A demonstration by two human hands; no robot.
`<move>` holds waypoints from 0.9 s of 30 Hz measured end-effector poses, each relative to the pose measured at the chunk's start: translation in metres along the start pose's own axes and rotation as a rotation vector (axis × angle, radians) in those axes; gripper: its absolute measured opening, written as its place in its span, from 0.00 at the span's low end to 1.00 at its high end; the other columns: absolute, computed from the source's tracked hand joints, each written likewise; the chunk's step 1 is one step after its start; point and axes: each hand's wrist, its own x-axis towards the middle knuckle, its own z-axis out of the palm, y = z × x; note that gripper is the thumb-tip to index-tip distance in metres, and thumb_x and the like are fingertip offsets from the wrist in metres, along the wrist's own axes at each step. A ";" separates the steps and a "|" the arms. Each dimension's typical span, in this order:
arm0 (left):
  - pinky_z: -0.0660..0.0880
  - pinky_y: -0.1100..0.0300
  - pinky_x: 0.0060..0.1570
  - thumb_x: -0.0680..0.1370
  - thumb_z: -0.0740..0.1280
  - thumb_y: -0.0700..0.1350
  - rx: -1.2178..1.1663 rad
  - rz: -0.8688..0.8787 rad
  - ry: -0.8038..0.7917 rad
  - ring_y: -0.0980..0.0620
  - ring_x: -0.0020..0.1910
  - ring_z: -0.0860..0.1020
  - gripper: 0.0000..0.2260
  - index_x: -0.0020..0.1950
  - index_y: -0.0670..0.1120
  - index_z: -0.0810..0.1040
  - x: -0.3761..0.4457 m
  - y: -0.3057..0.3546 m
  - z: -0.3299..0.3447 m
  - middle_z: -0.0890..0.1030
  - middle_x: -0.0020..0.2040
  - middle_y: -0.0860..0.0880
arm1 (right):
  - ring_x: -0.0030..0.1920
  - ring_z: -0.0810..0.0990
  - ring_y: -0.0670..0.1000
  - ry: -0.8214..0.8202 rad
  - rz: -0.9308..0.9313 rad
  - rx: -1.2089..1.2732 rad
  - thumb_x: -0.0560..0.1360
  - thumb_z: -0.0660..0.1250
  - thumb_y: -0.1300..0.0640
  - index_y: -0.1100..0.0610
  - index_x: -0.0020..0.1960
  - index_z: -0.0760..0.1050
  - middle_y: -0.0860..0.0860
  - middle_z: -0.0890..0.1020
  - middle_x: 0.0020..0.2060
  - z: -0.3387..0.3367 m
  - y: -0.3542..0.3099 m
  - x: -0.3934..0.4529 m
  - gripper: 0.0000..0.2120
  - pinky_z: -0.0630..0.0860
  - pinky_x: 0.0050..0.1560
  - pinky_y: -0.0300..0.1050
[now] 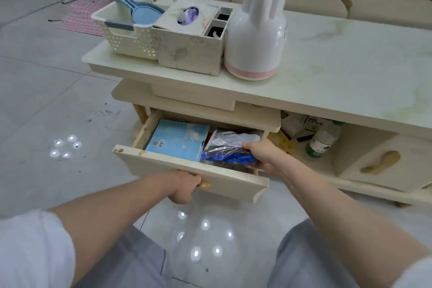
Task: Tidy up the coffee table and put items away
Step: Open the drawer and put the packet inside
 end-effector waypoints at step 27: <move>0.69 0.55 0.54 0.79 0.62 0.47 0.000 0.037 0.067 0.46 0.57 0.76 0.14 0.64 0.50 0.68 0.028 -0.015 -0.001 0.77 0.62 0.47 | 0.73 0.65 0.59 0.219 -0.780 -1.300 0.63 0.72 0.30 0.49 0.70 0.66 0.56 0.68 0.71 -0.024 0.055 0.015 0.43 0.64 0.71 0.53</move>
